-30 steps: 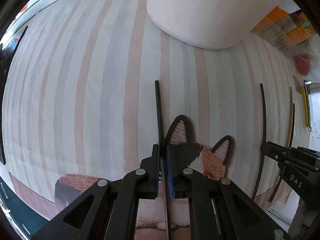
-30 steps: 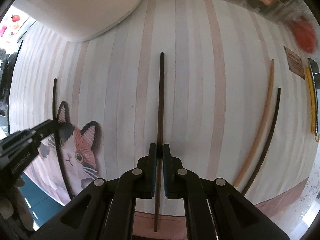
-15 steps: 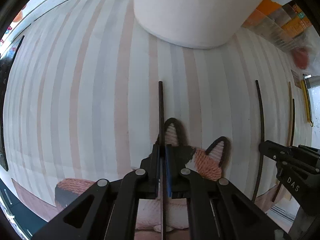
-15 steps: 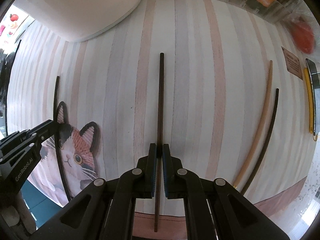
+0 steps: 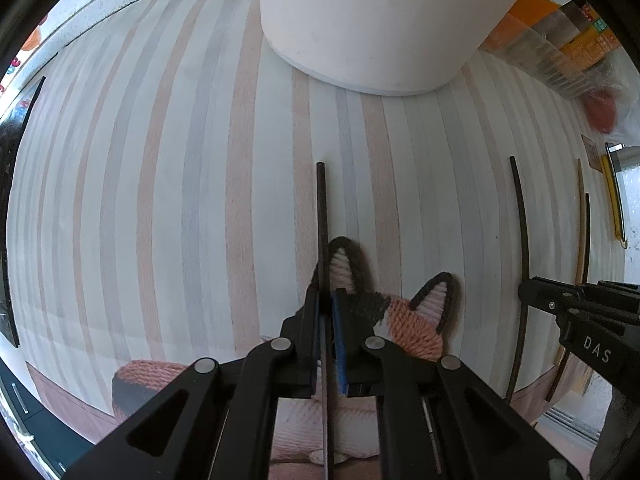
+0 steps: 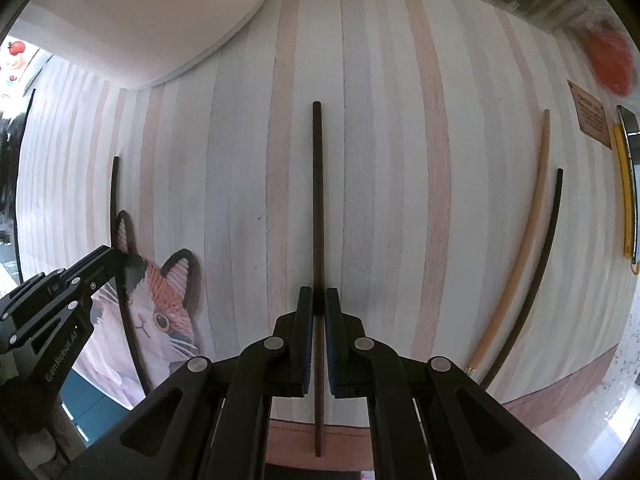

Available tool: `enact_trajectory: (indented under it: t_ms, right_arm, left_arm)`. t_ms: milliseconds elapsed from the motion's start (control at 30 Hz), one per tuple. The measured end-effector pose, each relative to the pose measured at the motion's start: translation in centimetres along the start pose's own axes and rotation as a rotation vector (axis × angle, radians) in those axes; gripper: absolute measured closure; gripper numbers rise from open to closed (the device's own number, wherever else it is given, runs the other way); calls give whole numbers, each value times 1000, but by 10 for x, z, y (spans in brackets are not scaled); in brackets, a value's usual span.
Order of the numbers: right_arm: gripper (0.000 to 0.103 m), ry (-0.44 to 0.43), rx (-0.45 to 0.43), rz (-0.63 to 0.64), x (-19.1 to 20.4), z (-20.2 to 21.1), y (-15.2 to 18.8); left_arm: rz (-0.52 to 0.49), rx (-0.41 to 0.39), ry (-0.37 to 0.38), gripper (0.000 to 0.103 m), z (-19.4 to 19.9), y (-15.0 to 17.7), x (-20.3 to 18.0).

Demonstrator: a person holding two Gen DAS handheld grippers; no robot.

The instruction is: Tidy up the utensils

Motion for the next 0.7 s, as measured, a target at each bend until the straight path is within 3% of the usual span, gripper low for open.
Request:
enact_trajectory:
  t_ms: [233, 400, 700]
  right_arm:
    - [97, 12, 44, 27, -3, 1, -13]
    - [97, -3, -21, 18, -8, 6, -11]
    - [98, -88, -154, 32, -16, 30, 1]
  left_arm:
    - [-34, 18, -8, 99, -1, -7, -1]
    - [-43, 4, -21, 100, 2, -7, -4]
    - [-64, -122, -53, 100, 46, -12, -11]
Point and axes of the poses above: each gripper's, at about its wrist camera, not at the fingertips, and z roughly against the way its jaws point, x to its left, y to its underside, the point moved 4 cm from there along -z, roughly the way its jaws point, and after that the axes turned 15 degrees about -z, right-handed, at the moved point
